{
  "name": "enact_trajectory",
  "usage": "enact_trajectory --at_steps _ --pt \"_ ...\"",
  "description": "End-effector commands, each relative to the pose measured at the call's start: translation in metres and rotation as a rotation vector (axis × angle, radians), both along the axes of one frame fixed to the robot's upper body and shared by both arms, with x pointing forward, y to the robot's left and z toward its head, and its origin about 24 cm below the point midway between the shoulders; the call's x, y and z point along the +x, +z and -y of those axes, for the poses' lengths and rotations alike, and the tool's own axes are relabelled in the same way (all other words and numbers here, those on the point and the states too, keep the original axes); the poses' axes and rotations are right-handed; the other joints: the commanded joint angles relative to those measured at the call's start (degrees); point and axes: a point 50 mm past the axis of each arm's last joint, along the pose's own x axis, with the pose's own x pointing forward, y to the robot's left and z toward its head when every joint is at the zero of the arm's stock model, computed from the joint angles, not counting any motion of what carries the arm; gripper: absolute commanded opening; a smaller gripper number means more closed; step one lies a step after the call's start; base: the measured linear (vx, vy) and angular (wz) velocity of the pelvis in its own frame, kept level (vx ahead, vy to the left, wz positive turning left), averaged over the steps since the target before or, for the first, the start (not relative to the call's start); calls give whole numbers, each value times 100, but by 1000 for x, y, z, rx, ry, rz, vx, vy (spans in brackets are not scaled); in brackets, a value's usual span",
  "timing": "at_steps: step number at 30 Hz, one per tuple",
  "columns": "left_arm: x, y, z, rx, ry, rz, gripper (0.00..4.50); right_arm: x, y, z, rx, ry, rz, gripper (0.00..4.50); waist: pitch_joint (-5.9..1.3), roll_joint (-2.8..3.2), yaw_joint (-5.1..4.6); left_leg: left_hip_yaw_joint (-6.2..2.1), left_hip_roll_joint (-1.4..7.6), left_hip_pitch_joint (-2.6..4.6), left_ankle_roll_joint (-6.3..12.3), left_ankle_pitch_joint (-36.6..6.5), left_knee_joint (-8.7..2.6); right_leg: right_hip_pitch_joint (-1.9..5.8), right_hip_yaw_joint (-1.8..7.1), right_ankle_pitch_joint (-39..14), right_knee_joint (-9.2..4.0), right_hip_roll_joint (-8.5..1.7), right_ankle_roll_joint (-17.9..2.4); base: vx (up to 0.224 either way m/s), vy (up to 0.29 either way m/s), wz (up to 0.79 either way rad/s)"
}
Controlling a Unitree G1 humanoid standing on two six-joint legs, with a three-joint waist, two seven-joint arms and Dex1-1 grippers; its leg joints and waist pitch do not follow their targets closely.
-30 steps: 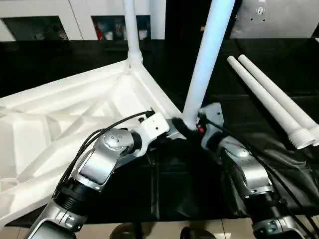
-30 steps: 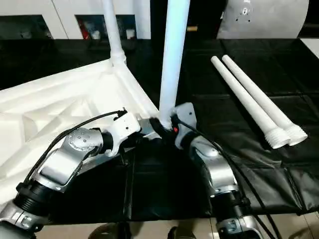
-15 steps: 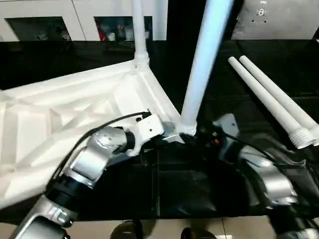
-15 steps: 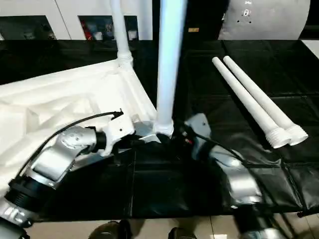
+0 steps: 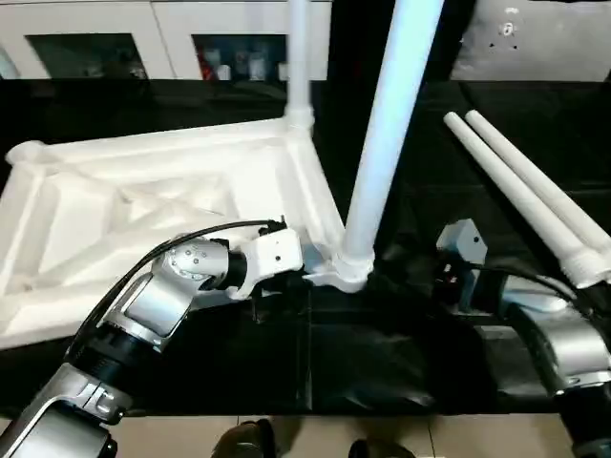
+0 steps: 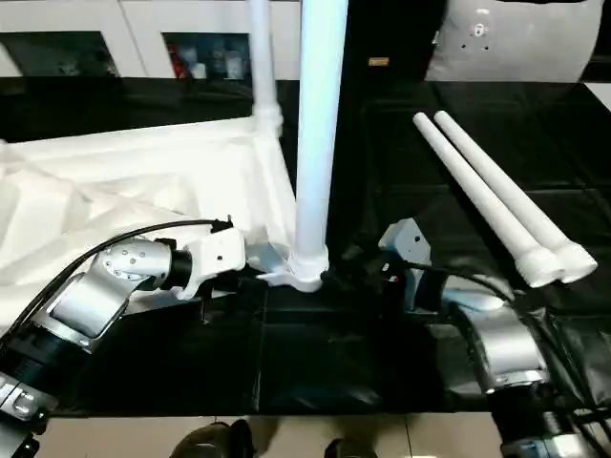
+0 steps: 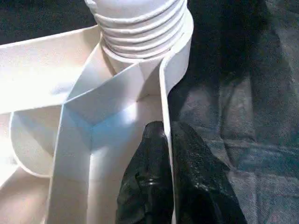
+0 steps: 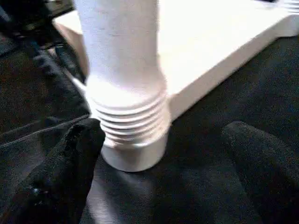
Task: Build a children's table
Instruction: Insert table leg to table base
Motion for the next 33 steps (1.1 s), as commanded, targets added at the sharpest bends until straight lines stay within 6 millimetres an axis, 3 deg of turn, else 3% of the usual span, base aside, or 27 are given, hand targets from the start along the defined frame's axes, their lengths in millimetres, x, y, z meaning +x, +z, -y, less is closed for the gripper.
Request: enact_trajectory --at_steps 1,7,14,19,25,26,33 --pt "-6 -12 -1 80 -67 -38 0 -2 3 -1 -11 52 -1 447 -445 -28 -9 -293 617 186 831 -478 -292 228 286 703 -294 -630 -1717 0 0 0" --pt "-9 -12 -1 93 -120 -39 0 -1 3 -2 -27 102 -18 447 -425 -31 14 -294 616 193 659 -720 -307 212 295 285 -320 -639 -1678 0 0 0" --pt "-15 -14 1 109 -181 -51 0 1 3 -8 -43 151 -22 447 -420 -69 24 -286 610 189 638 -674 -302 202 302 202 -313 -647 -1652 0 0 0" --pt "-16 -14 2 107 -196 -50 0 2 3 -16 -18 197 -39 447 -414 -55 18 -286 605 179 675 -659 -294 197 300 152 -318 -650 -1646 0 0 0" --pt "-17 -14 2 109 -202 -52 0 3 3 -23 0 219 -38 402 -430 -49 24 -288 611 185 710 -566 -288 190 294 349 -289 -637 -1662 0 0 0" --pt "-17 -14 2 110 -204 -52 0 3 3 -24 1 223 -37 377 -429 -40 24 -289 610 179 718 -562 -287 192 292 381 -286 -642 -1670 0 0 0" --pt "-17 -15 1 117 -203 -52 0 6 2 -29 9 231 -32 327 -416 -46 20 -288 615 187 653 -646 -302 182 296 221 -300 -639 -1667 0 0 0"
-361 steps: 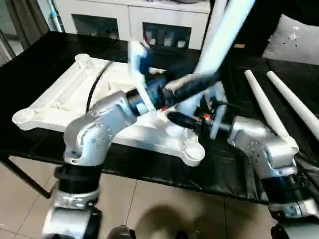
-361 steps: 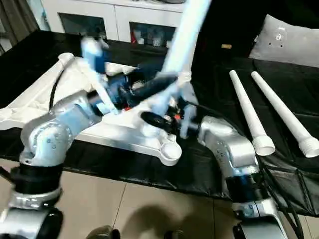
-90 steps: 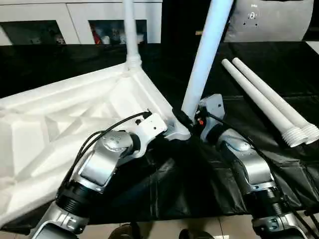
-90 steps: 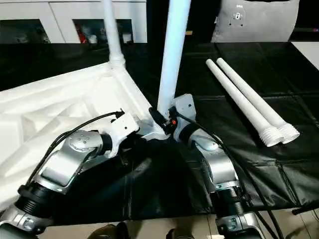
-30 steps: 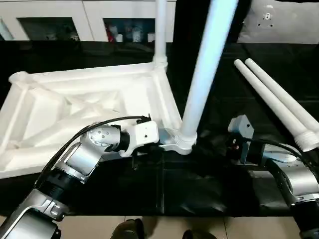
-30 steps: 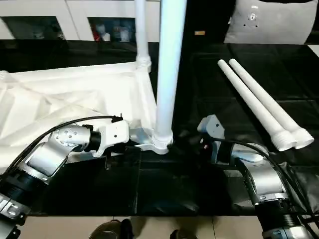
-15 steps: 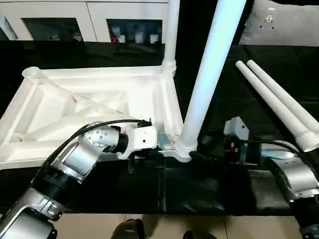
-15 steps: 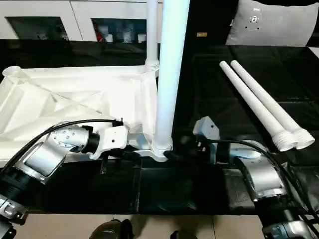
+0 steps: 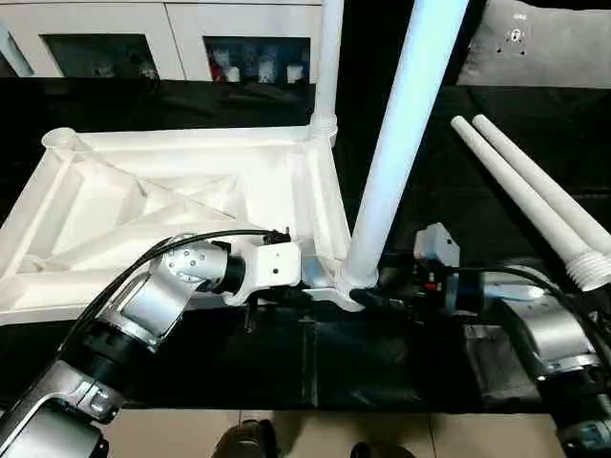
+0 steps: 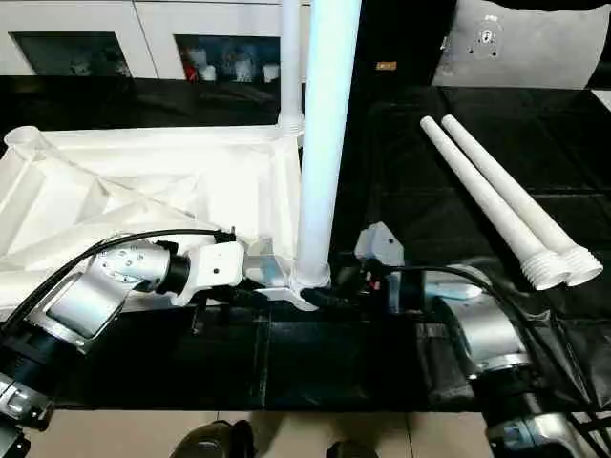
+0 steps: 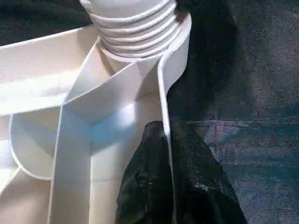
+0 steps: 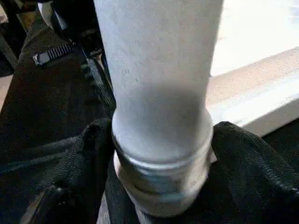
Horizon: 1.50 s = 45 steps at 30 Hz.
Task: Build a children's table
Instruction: Insert table leg to table base
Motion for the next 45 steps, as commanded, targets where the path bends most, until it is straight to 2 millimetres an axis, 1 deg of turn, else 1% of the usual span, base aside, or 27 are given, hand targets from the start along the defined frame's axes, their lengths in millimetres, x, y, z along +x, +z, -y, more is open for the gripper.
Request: enact_trajectory --at_steps 1,5,12,15,17,18,19,20,21,22,23,24,25,26,27,28,29,31,32,34,36,38,40,41,43,44,45 --pt "-12 -14 4 79 -89 -48 0 2 3 -1 -10 16 15 322 -418 -43 -20 -288 613 200 637 -629 -360 184 294 237 -342 -629 -1662 0 0 0" --pt "-12 -15 4 79 -85 -51 0 1 2 -3 0 31 6 281 -414 -57 -22 -279 601 191 658 -624 -353 190 299 249 -347 -643 -1659 0 0 0" --pt "-13 -17 3 68 -61 -68 0 -5 -2 -5 14 41 -27 272 -406 -56 -25 -285 609 196 644 -648 -365 183 299 159 -353 -637 -1631 0 0 0" --pt "-10 -14 8 -6 38 -79 0 -13 -11 -8 33 -34 -92 269 -394 -52 -14 -292 623 199 663 -616 -379 174 303 175 -353 -634 -1624 0 0 0" --pt "-7 -11 11 -46 93 -79 0 -14 -15 -10 39 -78 -108 269 -380 -58 -24 -295 619 198 608 -751 -395 172 307 -53 -386 -649 -1607 0 0 0" --pt "-5 -9 14 -79 138 -80 0 -14 -18 -11 39 -121 -114 269 -354 -43 -38 -285 621 208 508 -904 -414 148 317 -279 -408 -647 -1605 0 0 0" --pt "-1 -7 18 -124 199 -81 0 -12 -23 -11 28 -188 -107 269 -340 -53 -37 -292 625 222 459 -991 -422 136 323 -439 -437 -654 -1591 0 0 0" --pt "5 -5 23 -178 286 -78 0 -8 -30 -11 19 -281 -96 269 -317 -53 -42 -304 621 223 304 -1224 -446 139 329 -856 -474 -667 -1547 0 0 0" --pt "6 -5 24 -183 293 -77 0 -8 -31 -11 19 -288 -95 269 -305 -54 -71 -313 611 231 129 -1443 -467 126 331 -1254 -510 -673 -1481 0 0 0" --pt "11 -3 31 -236 374 -87 0 -3 -38 -12 9 -389 -89 269 -283 -56 -86 -331 604 215 20 -1580 -482 133 343 -1561 -537 -693 -1376 0 0 0" --pt "12 -3 34 -251 398 -92 0 -1 -40 -12 7 -421 -83 269 -283 -59 -106 -334 607 216 -38 -1630 -494 132 339 -1659 -543 -696 -1339 0 0 0" --pt "15 -2 40 -282 449 -105 0 3 -42 -13 4 -492 -70 268 -289 -49 -132 -343 608 244 -106 -1738 -506 114 339 -1762 -563 -688 -1266 0 0 0" --pt "16 -1 42 -298 478 -110 0 5 -43 -14 6 -525 -73 268 -286 -46 -148 -350 604 242 -124 -1753 -511 110 338 -1747 -566 -681 -1250 0 0 0" --pt "18 1 47 -321 508 -118 0 9 -43 -14 7 -583 -75 268 -288 -65 -195 -353 580 222 -68 -1735 -511 117 347 -1756 -598 -686 -1173 0 0 0" --pt "20 3 54 -346 550 -114 0 16 -43 -14 16 -673 -70 268 -292 -52 -199 -351 584 224 -47 -1709 -511 119 350 -1754 -603 -691 -1156 0 0 0" --pt "22 5 59 -362 580 -112 0 21 -43 -14 22 -735 -67 268 -292 -44 -231 -338 573 229 -32 -1687 -504 84 355 -1736 -612 -683 -1186 0 0 0" --pt "23 7 64 -370 599 -106 0 25 -43 -14 31 -792 -64 268 -302 -49 -237 -348 566 231 -24 -1674 -497 96 345 -1752 -618 -677 -1171 0 0 0" --pt "26 8 69 -378 633 -89 0 27 -43 -15 36 -829 -58 268 -336 -53 -248 -354 573 183 36 -1443 -502 135 335 -1476 -594 -677 -1151 0 0 0" --pt "27 9 72 -378 656 -75 0 29 -44 -16 40 -859 -56 268 -351 -54 -249 -315 579 201 164 -1340 -477 110 346 -1094 -590 -658 -1214 0 0 0" --pt "27 9 73 -376 665 -68 0 29 -45 -16 41 -877 -59 268 -364 -61 -238 -311 564 171 277 -1164 -458 141 343 -845 -564 -665 -1242 0 0 0" --pt "25 9 76 -377 651 -73 0 28 -48 -16 58 -911 -83 268 -384 -59 -215 -296 559 156 517 -811 -428 156 330 -359 -526 -660 -1290 0 0 0" --pt "23 9 75 -361 637 -63 0 28 -52 -16 31 -921 -64 268 -383 -53 -194 -291 563 155 637 -725 -420 156 314 -243 -519 -657 -1337 0 0 0" --pt "24 9 74 -358 642 -59 0 28 -53 -16 29 -926 -61 268 -370 -51 -192 -287 568 159 627 -776 -429 149 312 -339 -530 -652 -1342 0 0 0" --pt "25 8 72 -352 652 -49 0 27 -54 -16 32 -933 -64 268 -357 -52 -196 -296 584 169 561 -936 -456 143 311 -580 -547 -644 -1326 0 0 0" --pt "25 8 71 -350 654 -45 0 27 -54 -16 33 -930 -64 268 -350 -46 -200 -299 590 178 488 -1069 -471 135 317 -764 -560 -642 -1302 0 0 0" --pt "25 8 70 -348 653 -44 0 26 -55 -16 35 -925 -66 268 -347 -40 -203 -305 593 186 399 -1188 -488 129 325 -907 -574 -639 -1261 0 0 0" --pt "25 8 70 -347 652 -44 0 26 -55 -16 36 -925 -66 268 -347 -41 -207 -303 592 187 382 -1205 -491 129 328 -913 -573 -639 -1254 0 0 0"
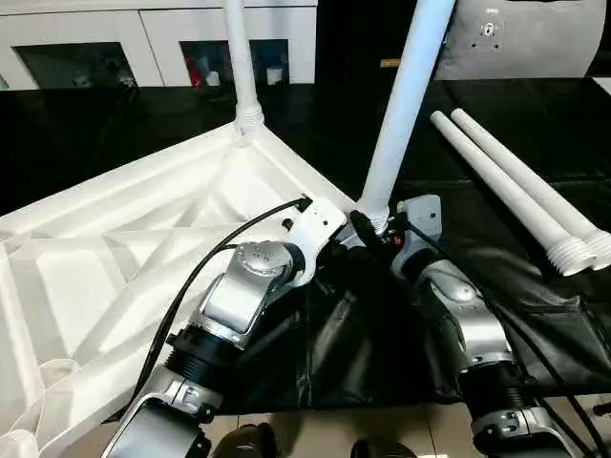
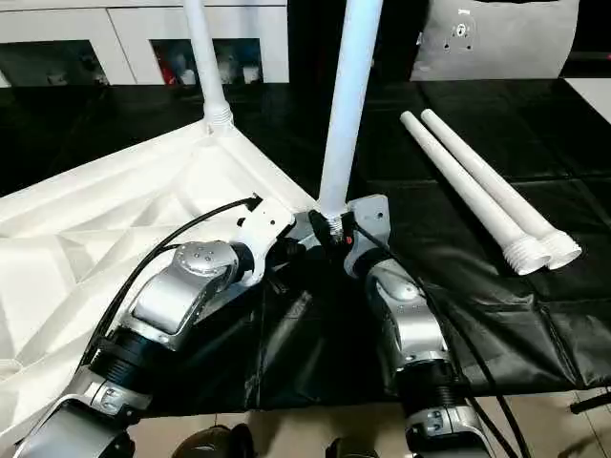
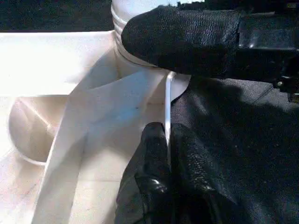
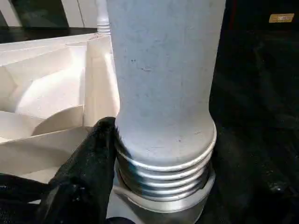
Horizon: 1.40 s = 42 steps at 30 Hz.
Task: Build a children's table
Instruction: Insert table leg to table base
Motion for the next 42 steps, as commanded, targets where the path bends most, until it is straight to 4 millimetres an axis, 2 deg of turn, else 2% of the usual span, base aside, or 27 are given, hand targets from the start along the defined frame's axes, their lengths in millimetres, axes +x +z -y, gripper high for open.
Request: enact_trajectory --at_steps 1,7,8,9,11,15,17,19,23,25,26,29,30,33,36,42 --pt "0 11 1 -37 -21 59 0 -13 -37 16 -48 -67 -172 268 -326 -85 10 -327 597 172 383 -1200 -450 136 321 -966 -488 -625 -1225 0 0 0" --pt "0 8 -5 -4 -39 63 0 -13 -37 18 -72 -48 -159 268 -341 -96 16 -318 588 157 394 -1107 -442 147 328 -838 -482 -638 -1224 0 0 0" --pt "0 8 -6 -4 -37 63 0 -14 -38 18 -53 -45 -162 303 -342 -99 17 -317 592 159 397 -1102 -442 149 327 -840 -482 -642 -1234 0 0 0" --pt "1 8 -7 -2 -35 63 0 -14 -37 19 -47 -43 -162 303 -349 -94 21 -315 593 161 403 -1088 -437 150 330 -825 -480 -645 -1244 0 0 0" --pt "1 8 -7 -1 -34 63 0 -14 -37 19 -44 -40 -162 340 -342 -89 23 -315 598 165 403 -1101 -444 140 329 -834 -483 -636 -1248 0 0 0" --pt "2 7 -11 13 -36 67 0 -16 -37 21 -38 -27 -156 363 -363 -97 32 -314 595 156 417 -1056 -435 157 329 -759 -474 -643 -1262 0 0 0" --pt "2 7 -12 19 -41 69 0 -17 -36 23 -33 -26 -149 392 -362 -99 35 -308 590 156 434 -1032 -430 153 328 -778 -477 -640 -1261 0 0 0" --pt "2 6 -13 24 -45 70 0 -17 -35 25 -29 -24 -143 399 -374 -99 44 -305 587 153 451 -990 -419 164 329 -747 -475 -647 -1257 0 0 0" --pt "3 4 -18 52 -53 75 0 -22 -31 30 -24 31 -113 443 -384 -102 48 -308 588 145 516 -913 -410 174 319 -612 -459 -635 -1265 0 0 0" --pt "4 3 -20 66 -60 77 0 -26 -28 32 -30 84 -95 447 -392 -113 51 -307 581 134 547 -898 -398 192 314 -615 -461 -647 -1252 0 0 0" --pt "3 2 -22 88 -84 81 0 -33 -23 36 -31 186 -73 447 -398 -109 58 -306 575 133 591 -877 -381 207 313 -605 -472 -645 -1240 0 0 0" --pt "2 1 -23 101 -117 82 0 -36 -18 40 -32 246 -62 447 -414 -115 51 -310 567 104 711 -746 -359 224 299 -374 -442 -641 -1269 0 0 0" --pt "1 0 -24 111 -145 82 0 -38 -14 43 -38 288 -54 447 -405 -105 26 -315 572 107 746 -730 -364 210 290 -332 -429 -628 -1315 0 0 0" --pt "-3 -3 -28 155 -243 77 0 -40 -1 57 -81 391 -45 447 -403 -96 49 -313 592 133 812 -751 -351 204 292 -294 -430 -619 -1338 0 0 0" --pt "-9 -7 -33 205 -363 71 0 -39 12 69 -125 491 -55 447 -412 -96 84 -308 591 148 839 -691 -332 203 285 -153 -403 -616 -1402 0 0 0" --pt "-22 -11 -43 271 -575 53 0 -38 30 74 -179 642 -61 447 -415 -98 153 -298 613 172 819 -679 -329 190 281 -135 -367 -621 -1454 0 0 0"
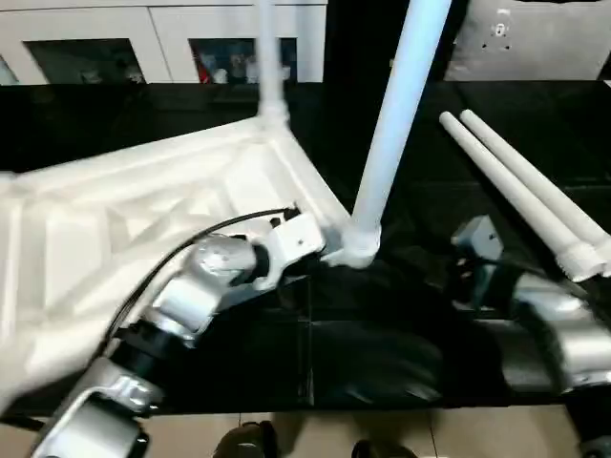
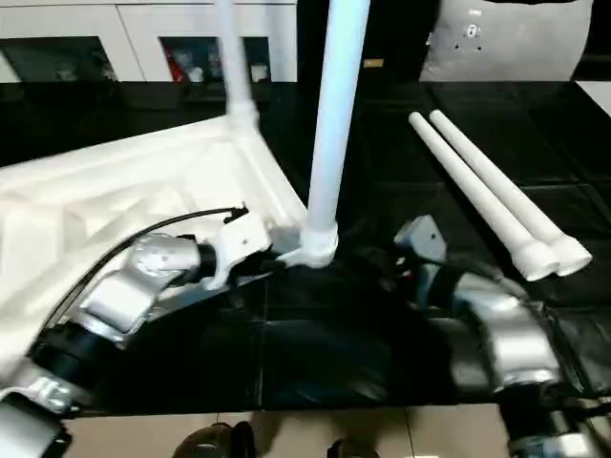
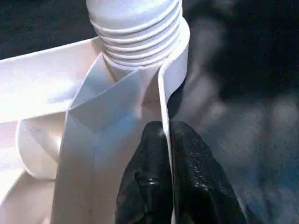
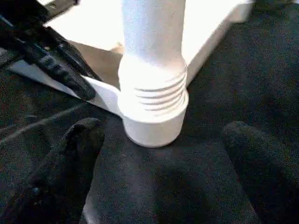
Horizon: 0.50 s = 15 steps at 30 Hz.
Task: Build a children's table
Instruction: Insert table leg to table base
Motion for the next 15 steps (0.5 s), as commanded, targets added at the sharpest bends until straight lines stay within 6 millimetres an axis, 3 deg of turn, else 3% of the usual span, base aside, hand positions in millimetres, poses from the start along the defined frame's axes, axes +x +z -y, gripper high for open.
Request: enact_trajectory --at_steps 1,2,4,10,15 --pt "-16 -13 3 91 -180 -53 0 -2 8 -6 -27 104 -4 447 -412 -115 -10 -299 606 189 786 -693 -351 193 287 -150 -379 -623 -1462 0 0 0" --pt "-22 -14 -1 129 -282 -69 0 -3 11 -9 -64 187 -15 447 -408 -112 39 -297 610 194 761 -719 -353 192 282 -261 -380 -626 -1425 0 0 0" --pt "-24 -15 -3 154 -309 -82 0 -3 11 -11 -82 216 -14 447 -412 -92 53 -281 626 222 711 -741 -360 160 288 -276 -363 -619 -1432 0 0 0" --pt "-27 -13 -2 187 -391 -65 0 -1 8 -27 -98 300 -20 447 -419 -107 64 -289 620 205 572 -784 -369 171 291 -251 -346 -643 -1471 0 0 0" --pt "-27 -12 0 186 -418 -55 0 -1 2 -33 -94 326 -45 408 -433 -121 73 -280 609 207 584 -708 -349 180 290 -157 -326 -638 -1498 0 0 0"
